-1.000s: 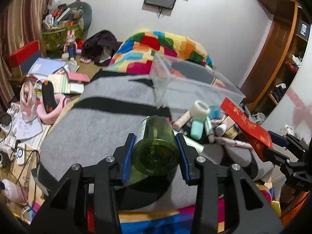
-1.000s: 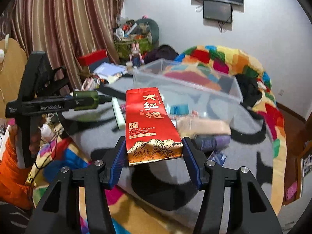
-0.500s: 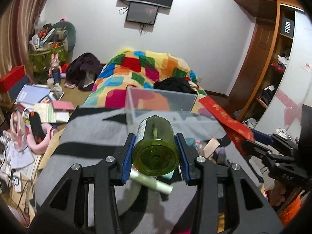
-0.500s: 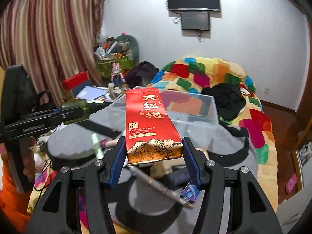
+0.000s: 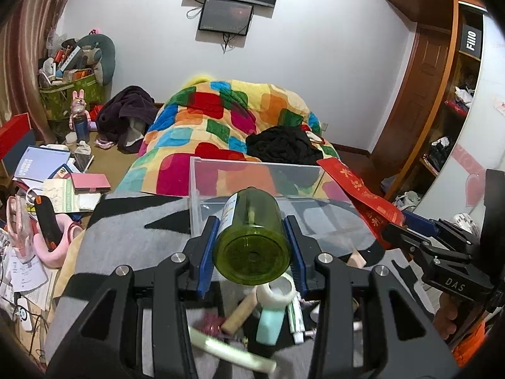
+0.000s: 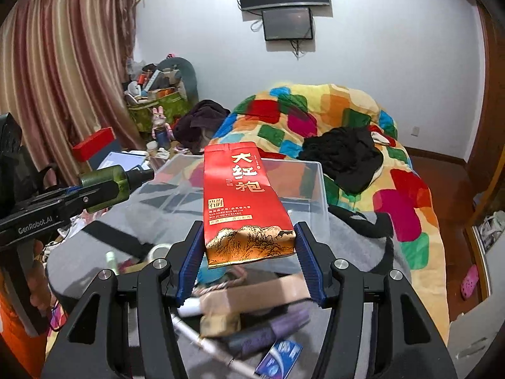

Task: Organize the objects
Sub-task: 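Lift both held items and release them into the clear plastic box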

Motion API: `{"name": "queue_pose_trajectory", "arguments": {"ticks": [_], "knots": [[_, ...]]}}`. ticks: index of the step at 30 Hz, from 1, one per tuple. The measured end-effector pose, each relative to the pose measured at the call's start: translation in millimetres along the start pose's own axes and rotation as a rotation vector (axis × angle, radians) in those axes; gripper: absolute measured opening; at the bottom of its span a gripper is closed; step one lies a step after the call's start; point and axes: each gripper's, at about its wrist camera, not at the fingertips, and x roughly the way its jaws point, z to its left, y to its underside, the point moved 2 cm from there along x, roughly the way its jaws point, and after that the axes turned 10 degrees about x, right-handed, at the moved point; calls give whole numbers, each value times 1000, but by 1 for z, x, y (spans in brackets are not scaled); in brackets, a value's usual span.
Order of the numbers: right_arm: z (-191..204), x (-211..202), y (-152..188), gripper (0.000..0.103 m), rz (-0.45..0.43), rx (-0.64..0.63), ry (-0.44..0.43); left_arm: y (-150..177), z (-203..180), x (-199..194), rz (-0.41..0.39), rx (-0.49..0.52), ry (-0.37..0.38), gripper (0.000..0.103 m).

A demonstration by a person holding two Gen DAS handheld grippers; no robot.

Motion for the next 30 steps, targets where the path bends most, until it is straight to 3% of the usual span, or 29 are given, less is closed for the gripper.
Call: {"name": "queue_pose_trajectory", "arguments": {"ticks": [16, 23, 30], "knots": [[-4, 68, -19, 53, 124, -27, 40, -10, -7, 74, 151, 31, 9, 41], [-3, 83, -18, 53, 167, -18, 56, -7, -10, 88, 198, 48, 7, 41], [-4, 89, -17, 54, 195, -18, 67, -7, -14, 85, 196, 67, 9, 41]]}}
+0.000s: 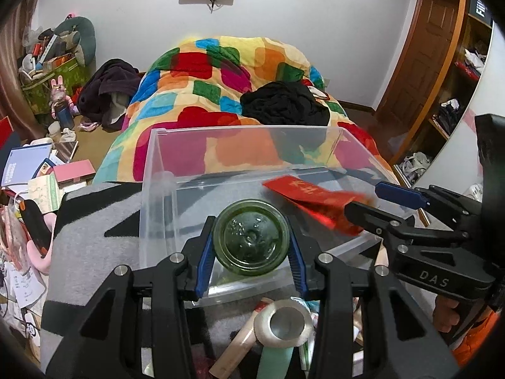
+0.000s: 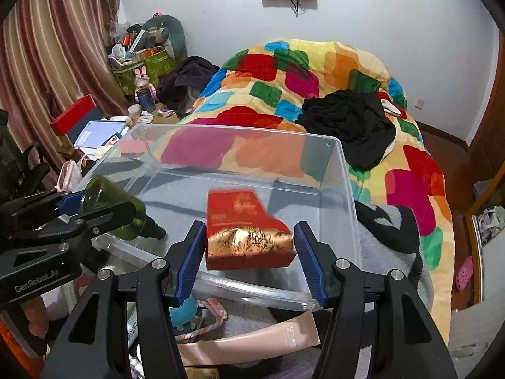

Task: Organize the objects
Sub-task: 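Lift both held items and release them into the clear plastic box, then grasp the white tube with left gripper while right gripper grasps blue Max box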

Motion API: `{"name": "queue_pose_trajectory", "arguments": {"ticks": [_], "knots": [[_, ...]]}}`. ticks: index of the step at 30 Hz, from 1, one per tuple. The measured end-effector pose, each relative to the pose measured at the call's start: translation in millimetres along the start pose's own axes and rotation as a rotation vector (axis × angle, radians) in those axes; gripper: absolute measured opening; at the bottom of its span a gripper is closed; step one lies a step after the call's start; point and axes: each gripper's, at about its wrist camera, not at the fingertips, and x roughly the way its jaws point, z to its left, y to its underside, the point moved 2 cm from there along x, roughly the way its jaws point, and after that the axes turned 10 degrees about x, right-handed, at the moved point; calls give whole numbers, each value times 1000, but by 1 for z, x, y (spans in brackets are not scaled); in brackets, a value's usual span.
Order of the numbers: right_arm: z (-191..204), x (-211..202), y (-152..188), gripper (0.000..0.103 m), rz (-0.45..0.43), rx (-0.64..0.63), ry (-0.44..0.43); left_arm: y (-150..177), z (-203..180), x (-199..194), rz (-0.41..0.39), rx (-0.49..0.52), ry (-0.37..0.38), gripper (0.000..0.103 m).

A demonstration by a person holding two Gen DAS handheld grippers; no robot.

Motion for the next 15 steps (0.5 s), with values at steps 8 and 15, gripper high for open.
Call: {"name": "queue_pose_trajectory", "arguments": {"ticks": [8, 15], "knots": [[5, -19, 5, 65, -39, -31, 10, 0, -8, -17, -30, 17, -7, 56], [7, -46, 13, 74, -91, -39, 13, 4, -16, -48, -84, 34, -44, 80]]}}
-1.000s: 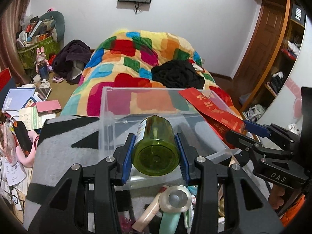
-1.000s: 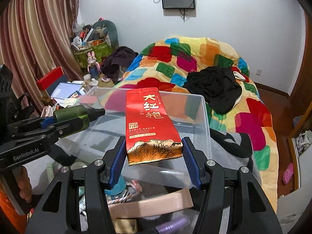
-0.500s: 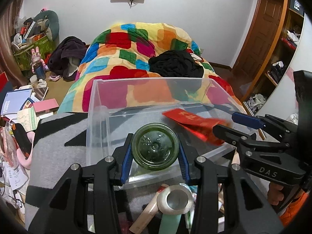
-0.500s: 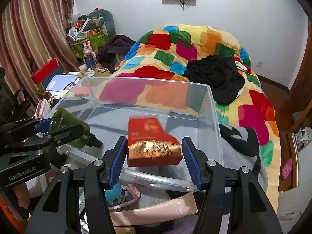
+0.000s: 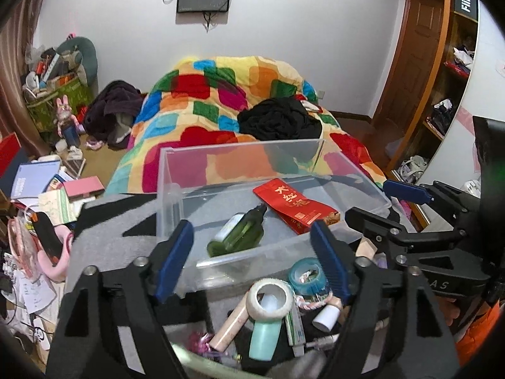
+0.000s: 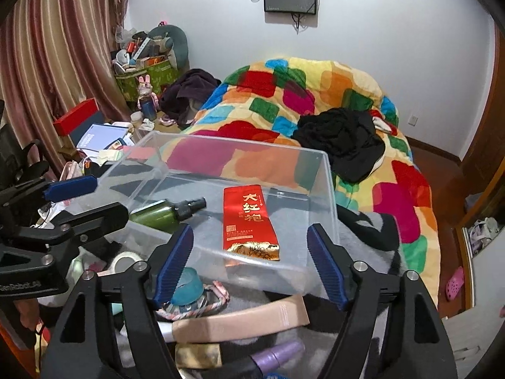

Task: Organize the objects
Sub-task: 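Grasp the white tube with left gripper while right gripper grasps blue Max box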

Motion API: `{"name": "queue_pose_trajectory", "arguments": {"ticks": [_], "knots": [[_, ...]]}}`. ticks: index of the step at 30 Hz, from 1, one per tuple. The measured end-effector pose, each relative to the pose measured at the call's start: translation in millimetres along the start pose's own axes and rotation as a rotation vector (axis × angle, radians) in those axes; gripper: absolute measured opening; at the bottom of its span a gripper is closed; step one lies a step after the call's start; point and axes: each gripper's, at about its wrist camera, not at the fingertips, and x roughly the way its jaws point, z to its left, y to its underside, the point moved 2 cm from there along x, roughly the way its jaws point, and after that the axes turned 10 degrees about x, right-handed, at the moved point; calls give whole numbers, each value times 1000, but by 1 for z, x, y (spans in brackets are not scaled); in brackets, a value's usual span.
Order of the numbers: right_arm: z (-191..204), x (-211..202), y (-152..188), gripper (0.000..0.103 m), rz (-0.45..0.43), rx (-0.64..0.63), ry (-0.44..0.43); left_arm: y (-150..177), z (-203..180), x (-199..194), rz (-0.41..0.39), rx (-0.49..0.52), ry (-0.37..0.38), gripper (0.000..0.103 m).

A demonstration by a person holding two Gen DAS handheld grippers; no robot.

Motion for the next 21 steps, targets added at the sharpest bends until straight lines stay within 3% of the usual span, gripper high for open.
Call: {"name": "queue_pose_trajectory", "arguments": {"ticks": [5, 11, 21], "knots": [[1, -21, 8, 79, -29, -17, 3, 6, -2, -22, -26, 8, -13, 92], [-2, -45, 26, 82, -50, -34, 6, 21, -3, -37, -16, -5, -53, 97], [-24, -63, 70, 82, -20, -13, 28, 75, 3, -17, 126, -62, -36, 97]]}}
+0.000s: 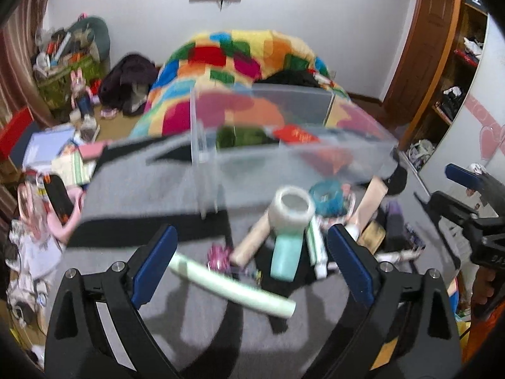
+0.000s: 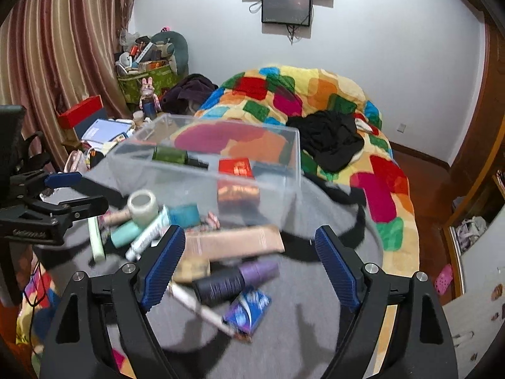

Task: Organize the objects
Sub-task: 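Grasp the white tube with left gripper while right gripper grasps blue Max box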

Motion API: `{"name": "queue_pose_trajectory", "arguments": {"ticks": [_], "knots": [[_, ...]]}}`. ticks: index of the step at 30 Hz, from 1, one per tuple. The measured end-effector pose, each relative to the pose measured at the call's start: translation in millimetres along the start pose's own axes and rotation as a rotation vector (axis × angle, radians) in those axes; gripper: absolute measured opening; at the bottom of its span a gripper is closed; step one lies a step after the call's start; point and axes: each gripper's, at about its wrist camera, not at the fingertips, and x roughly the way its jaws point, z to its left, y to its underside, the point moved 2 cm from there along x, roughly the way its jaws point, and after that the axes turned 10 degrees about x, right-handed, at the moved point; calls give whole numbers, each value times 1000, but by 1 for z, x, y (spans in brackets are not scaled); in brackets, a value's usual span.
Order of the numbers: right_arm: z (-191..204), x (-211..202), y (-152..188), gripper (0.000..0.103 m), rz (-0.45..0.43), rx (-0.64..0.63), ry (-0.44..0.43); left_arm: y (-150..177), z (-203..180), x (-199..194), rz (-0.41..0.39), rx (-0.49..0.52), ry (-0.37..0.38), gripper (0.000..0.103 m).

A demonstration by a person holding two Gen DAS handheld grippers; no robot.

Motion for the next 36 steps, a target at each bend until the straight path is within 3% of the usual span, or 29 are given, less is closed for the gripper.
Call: {"name": "queue_pose_trajectory", "arguments": {"ticks": [6, 11, 18, 25, 30, 33, 36], "knots": [[-3, 9, 32, 82, 71, 5, -19, 28, 0, 20, 52, -34, -55, 96], [-7, 19, 51, 81, 108, 2, -4, 49, 9, 17, 50, -49, -103, 77], [-23, 13, 44, 80, 86, 102, -24, 65, 23, -3, 51, -44, -117, 62], [-26, 32, 44, 57, 143, 159, -9, 63, 32, -5, 58, -57, -113, 58], [-25, 38, 50, 46, 162, 153, 3, 57, 29, 5, 44, -47, -133, 55], [-27, 38, 51, 33, 167, 162, 2, 56, 25, 8, 27, -27, -158, 43], [-29, 37, 52, 29, 161, 162, 11, 57, 27, 7, 16, -26, -154, 27]]}}
